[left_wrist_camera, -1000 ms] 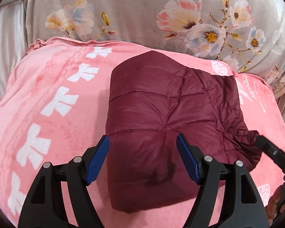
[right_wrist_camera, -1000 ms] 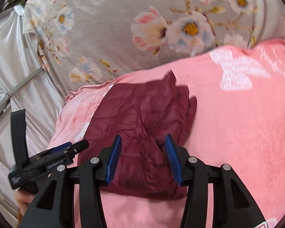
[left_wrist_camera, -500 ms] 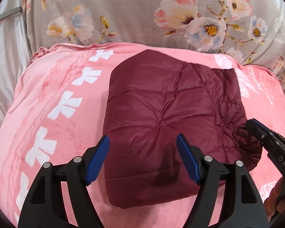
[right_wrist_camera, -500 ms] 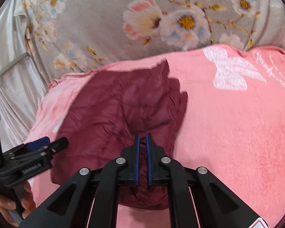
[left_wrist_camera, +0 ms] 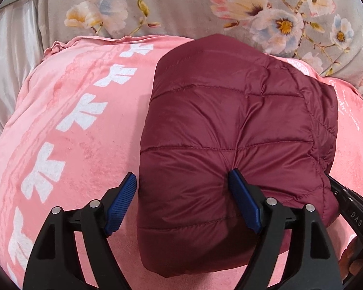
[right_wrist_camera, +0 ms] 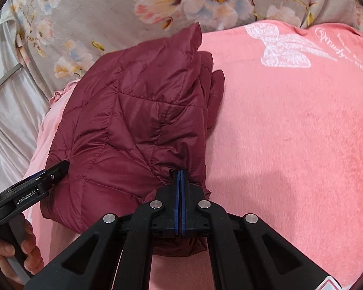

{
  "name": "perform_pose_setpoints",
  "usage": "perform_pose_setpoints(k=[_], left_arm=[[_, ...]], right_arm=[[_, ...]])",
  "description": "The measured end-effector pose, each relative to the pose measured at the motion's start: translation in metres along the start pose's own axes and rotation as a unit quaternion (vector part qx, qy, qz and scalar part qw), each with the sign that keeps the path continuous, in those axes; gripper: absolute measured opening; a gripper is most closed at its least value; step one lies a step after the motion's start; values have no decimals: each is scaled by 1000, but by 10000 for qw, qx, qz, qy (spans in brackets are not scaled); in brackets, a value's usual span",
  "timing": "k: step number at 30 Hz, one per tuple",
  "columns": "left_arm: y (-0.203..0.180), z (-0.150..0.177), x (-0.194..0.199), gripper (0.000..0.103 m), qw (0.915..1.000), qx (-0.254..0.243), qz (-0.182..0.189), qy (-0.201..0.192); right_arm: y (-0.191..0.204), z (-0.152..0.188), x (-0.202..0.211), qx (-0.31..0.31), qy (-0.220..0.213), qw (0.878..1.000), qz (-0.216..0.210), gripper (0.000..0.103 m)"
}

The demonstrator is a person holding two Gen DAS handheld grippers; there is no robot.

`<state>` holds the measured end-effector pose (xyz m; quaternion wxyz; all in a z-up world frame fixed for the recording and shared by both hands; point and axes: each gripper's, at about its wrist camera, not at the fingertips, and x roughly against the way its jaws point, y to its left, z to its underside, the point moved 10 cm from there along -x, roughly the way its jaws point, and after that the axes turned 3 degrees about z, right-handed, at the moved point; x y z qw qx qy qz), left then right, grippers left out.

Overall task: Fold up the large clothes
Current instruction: 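Lower the folded bundle onto the blanket and open both tools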

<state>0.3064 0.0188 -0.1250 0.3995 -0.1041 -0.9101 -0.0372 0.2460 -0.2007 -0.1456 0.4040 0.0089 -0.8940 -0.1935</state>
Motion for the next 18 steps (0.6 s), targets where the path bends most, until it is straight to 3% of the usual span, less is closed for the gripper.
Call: perform_pose_setpoints(k=[7,12,18], left_arm=[[1,7,-12,81,9999,108,10,-26],[6,-6,5,76,9997,188,79,-122],[10,-48,17,76,9988,260,6,-411]], right_arm=[[-2,-6,3,67,112,9999,76,0],[12,-62,40,-101,-490,9984,-264,0],[17,-107,-6,-92,-260,9996,10,0]])
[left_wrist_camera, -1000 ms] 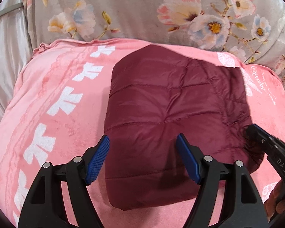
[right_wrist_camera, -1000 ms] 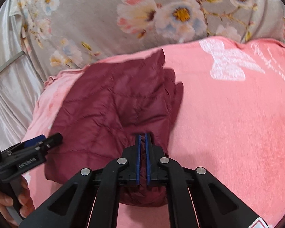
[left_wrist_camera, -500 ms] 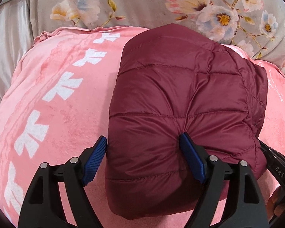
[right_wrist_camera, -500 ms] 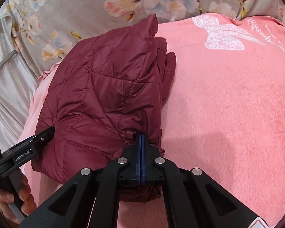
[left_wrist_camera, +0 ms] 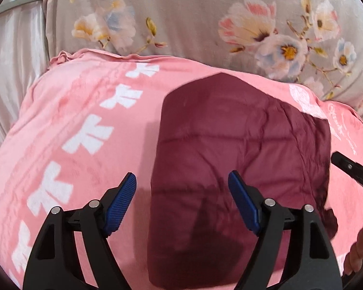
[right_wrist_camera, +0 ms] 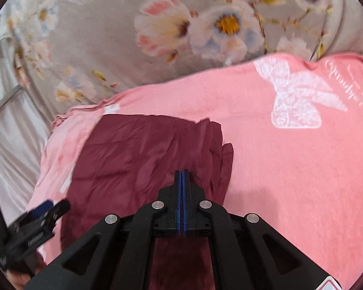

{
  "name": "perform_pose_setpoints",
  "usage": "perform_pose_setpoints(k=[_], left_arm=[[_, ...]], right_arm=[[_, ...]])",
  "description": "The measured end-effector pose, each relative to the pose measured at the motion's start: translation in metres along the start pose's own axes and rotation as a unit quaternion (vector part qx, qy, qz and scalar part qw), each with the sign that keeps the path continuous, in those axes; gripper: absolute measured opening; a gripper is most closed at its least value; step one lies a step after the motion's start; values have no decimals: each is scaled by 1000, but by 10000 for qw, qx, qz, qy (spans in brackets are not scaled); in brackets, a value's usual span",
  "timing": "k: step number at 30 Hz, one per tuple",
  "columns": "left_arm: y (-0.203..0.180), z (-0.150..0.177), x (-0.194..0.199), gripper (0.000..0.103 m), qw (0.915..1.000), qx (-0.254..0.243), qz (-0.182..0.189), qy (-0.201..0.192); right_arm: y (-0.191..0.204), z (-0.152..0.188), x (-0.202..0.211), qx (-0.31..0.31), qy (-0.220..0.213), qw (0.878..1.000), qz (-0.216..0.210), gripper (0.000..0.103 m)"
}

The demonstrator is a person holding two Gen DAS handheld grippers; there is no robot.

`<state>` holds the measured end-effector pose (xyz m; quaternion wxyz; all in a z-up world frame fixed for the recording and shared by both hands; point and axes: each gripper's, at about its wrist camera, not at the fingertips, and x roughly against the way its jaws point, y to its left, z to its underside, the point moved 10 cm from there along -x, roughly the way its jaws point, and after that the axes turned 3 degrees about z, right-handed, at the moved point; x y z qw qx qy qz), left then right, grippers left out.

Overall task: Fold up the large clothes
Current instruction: 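Lower the folded bundle onto the blanket and open both tools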

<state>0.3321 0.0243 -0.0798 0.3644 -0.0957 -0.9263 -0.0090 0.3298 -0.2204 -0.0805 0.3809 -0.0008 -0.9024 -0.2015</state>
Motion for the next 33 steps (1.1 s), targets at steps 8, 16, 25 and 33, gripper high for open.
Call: perform_pose_setpoints(k=[8,16,25,33], left_arm=[[6,15,-34,78,9992,124,-62,379],[9,16,-7,77,9995,115,-12,282],[-13,61,62,95,9995,-231,-32,-192],[4,94,36,96,9974,-246,-645,185]], right_arm=[[-53,34,-66,-534,812,9935,598,0],[-21,26,63,-50,-326,9988,354,2],[21,106,89,605,-214,9973,351,3],[3,151,36,504,371,9963,594,0]])
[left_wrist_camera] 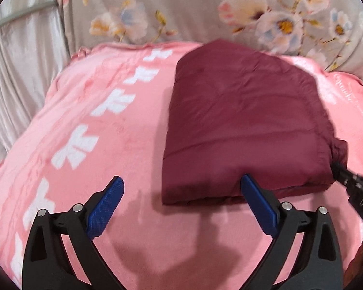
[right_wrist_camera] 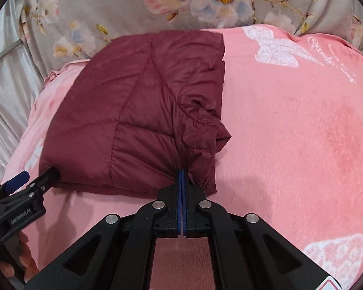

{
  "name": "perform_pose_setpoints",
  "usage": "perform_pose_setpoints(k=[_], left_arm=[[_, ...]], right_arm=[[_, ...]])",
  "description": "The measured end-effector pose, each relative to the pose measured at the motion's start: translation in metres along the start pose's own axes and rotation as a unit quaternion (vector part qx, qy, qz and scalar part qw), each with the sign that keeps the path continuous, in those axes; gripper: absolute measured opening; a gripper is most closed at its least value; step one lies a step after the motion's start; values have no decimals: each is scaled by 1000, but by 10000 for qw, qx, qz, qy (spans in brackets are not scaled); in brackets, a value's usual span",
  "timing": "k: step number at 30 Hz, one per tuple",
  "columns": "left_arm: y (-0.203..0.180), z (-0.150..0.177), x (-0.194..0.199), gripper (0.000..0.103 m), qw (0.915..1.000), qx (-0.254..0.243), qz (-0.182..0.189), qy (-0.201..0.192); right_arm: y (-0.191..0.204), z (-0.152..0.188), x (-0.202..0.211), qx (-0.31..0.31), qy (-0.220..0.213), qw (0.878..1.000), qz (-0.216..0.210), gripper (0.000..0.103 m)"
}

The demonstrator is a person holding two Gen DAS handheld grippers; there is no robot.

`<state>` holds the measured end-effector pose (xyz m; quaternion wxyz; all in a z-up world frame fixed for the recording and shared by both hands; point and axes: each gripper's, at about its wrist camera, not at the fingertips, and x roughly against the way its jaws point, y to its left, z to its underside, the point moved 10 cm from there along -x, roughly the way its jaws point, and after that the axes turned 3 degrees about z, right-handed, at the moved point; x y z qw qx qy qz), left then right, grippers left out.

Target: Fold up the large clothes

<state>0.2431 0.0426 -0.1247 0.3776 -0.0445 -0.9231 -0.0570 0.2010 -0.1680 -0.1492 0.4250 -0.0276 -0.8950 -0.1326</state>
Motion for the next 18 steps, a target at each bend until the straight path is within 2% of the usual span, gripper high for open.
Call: perform_pose_setpoints(k=[5,9,11,15,17,18], left_arm=[[10,14,-19,96,9994,245,76,217],[10,24,-29,96,9991,249,-23,356],[10,26,-25,95,9991,226,-40,365],[7,31,-6,95,9993,274,56,232],[4,35,2,95,9994,301,108,156],[2,36,5,95,9994,305,132,129]], right_arm=[[6,5,-6,279,-7,9992,278,0],[5,7,15,126,-97,9996,238,1],[4,11,29,123,-212,9994,242,7],[5,31,53,305,-404,9980,389,11],[5,44,58,395,-448,9970,497,25],[6,50,61,454,-464,9964,537,28]])
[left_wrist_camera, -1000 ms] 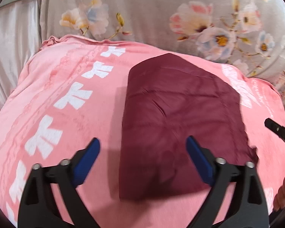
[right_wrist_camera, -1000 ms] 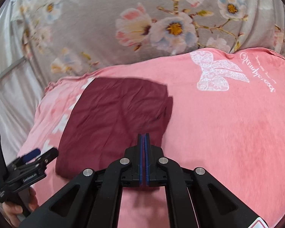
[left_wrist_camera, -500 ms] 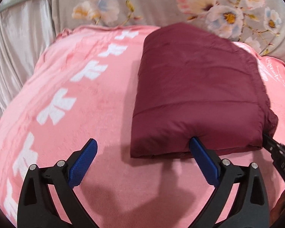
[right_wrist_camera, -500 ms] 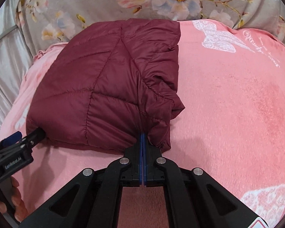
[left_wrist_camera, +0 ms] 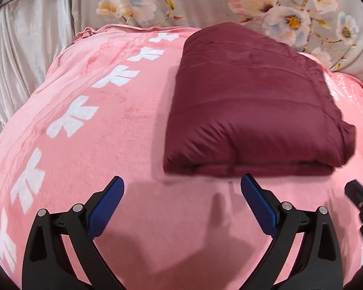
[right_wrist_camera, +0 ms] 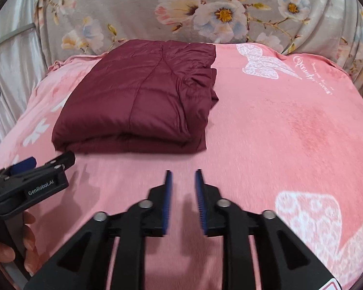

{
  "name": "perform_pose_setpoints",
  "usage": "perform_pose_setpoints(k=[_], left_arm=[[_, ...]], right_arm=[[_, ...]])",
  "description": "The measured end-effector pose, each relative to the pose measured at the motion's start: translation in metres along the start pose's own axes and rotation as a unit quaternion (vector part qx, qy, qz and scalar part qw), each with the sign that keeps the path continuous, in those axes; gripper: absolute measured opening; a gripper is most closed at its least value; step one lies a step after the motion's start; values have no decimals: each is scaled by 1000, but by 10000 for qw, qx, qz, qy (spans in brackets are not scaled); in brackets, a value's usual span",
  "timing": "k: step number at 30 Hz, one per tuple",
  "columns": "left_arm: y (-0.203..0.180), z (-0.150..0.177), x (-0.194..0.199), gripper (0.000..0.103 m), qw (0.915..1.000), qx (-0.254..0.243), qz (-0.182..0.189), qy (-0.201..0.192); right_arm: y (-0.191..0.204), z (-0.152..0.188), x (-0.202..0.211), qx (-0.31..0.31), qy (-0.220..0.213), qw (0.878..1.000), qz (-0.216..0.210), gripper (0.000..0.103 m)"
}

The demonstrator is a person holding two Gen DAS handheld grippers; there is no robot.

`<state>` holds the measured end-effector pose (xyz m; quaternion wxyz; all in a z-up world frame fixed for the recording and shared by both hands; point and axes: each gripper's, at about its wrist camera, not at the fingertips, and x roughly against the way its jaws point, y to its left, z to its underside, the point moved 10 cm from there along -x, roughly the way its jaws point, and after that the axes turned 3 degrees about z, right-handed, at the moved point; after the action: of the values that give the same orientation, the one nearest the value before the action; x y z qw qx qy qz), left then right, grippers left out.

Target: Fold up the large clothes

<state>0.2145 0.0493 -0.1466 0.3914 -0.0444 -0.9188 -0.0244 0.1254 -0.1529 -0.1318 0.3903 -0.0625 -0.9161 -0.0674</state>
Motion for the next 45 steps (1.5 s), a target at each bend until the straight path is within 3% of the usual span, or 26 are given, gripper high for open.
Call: perform_pose_setpoints(k=[6,10,19,33,45], left_arm=[[-22,27,22,95,9997,-102,156,-162],[-33,42,28,96,9994,-97,296,-141],[-35,48,31,96,9996,-154,90,-198],[-36,48,34,96,9986,-345,-233,-313],[-36,47,39,96,9982,-325,-264,-420]], right_arm=[[0,23,9,90,39,9999,58,36],[-5,27,10,0,44,9999,137,47],[-1,32,9,125,73,9994,315,54],[-1,32,11,168,17,9990,418,54],[0,31,14,185,-77,9988,443,54]])
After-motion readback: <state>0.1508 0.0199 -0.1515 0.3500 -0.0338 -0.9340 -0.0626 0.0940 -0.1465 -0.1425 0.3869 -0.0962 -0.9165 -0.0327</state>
